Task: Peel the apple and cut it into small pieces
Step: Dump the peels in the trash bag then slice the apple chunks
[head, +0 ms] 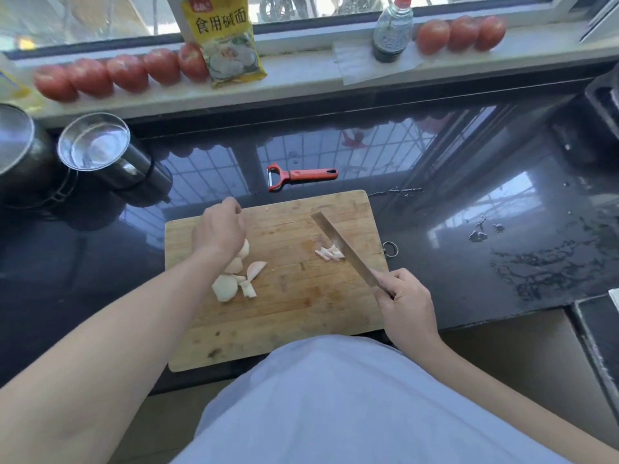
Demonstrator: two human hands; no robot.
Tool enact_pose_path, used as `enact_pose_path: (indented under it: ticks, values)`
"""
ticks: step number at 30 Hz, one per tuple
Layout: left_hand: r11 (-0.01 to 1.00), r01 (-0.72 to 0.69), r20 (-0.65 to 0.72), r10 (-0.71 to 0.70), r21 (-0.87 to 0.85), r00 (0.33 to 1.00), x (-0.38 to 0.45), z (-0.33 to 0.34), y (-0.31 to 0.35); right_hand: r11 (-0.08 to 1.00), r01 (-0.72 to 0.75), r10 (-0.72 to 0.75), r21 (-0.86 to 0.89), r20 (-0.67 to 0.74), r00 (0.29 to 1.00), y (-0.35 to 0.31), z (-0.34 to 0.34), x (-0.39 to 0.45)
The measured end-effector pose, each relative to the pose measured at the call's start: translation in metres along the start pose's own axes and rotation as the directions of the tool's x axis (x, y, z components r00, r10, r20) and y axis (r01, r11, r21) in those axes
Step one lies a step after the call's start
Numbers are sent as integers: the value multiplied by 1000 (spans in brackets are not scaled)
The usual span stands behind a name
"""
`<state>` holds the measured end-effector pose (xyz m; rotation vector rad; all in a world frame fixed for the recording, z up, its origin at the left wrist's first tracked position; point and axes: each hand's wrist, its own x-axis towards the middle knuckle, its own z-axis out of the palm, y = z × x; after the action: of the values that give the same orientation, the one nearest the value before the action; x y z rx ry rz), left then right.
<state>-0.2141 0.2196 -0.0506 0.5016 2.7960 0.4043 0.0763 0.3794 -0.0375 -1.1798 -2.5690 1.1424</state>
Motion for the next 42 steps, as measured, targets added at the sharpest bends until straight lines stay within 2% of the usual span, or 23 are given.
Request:
enact_pose_path:
  ticks: [3,5,7,10,12,13,14,18,20,22,24,26,28,30,35,37,39,42]
  values:
    - [989,124,-6,-124,77,992,5,-14,-19,1000,-12,12,23,10,1000,-2,-1,0]
    - [983,65,-4,-65,173,998,6,-19,-33,999,-31,30,37,10,999,-3,0,0]
    - [956,-134,10,136,259,991,-2,-17,-32,998,-45,45,50,6,999,-4,1,0]
    - [810,-473,179,438,346,881,-28,-4,-13,996,-60,59,68,5,998,-4,3,-1]
    - [611,-626,347,523,484,779,-48,7,0,996,-63,63,67,14,998,-5,3,-1]
    - [528,-660,412,519,535,749,-55,12,4,996,-60,59,69,17,998,-6,3,0]
    - [494,-663,445,495,563,746,-59,14,7,995,-55,54,77,17,998,-8,2,1]
    - [584,-576,459,354,572,815,-56,17,16,995,-26,26,92,6,1000,-12,2,2]
    - [696,-506,427,307,509,851,-55,20,21,996,-25,24,88,12,1000,-11,2,2]
    - [830,-412,383,266,376,885,-59,24,29,998,-19,18,67,19,1000,-10,2,0]
    - [898,-321,334,217,301,917,-60,25,32,999,-11,10,49,30,1000,-9,2,-2]
    - [891,-285,344,160,352,925,-55,23,28,999,-8,6,41,38,999,-9,1,-4]
    - [863,-267,444,55,429,894,-51,16,24,999,-4,3,32,39,999,-9,0,-5]
    - [874,-246,519,-7,418,855,-53,14,24,999,-4,2,32,46,999,-10,1,-7]
    - [944,-266,496,138,196,857,-58,24,35,999,15,-16,39,39,999,-12,3,-5]
    - [982,-162,452,100,100,886,-61,30,40,1000,15,-16,25,35,999,-12,2,-6]
    - [1000,12,445,-2,-19,895,-68,38,43,1000,14,-15,20,34,999,-12,2,-7]
    - [935,296,515,-158,-196,842,-85,52,39,1000,2,-3,17,78,997,-11,2,-9]
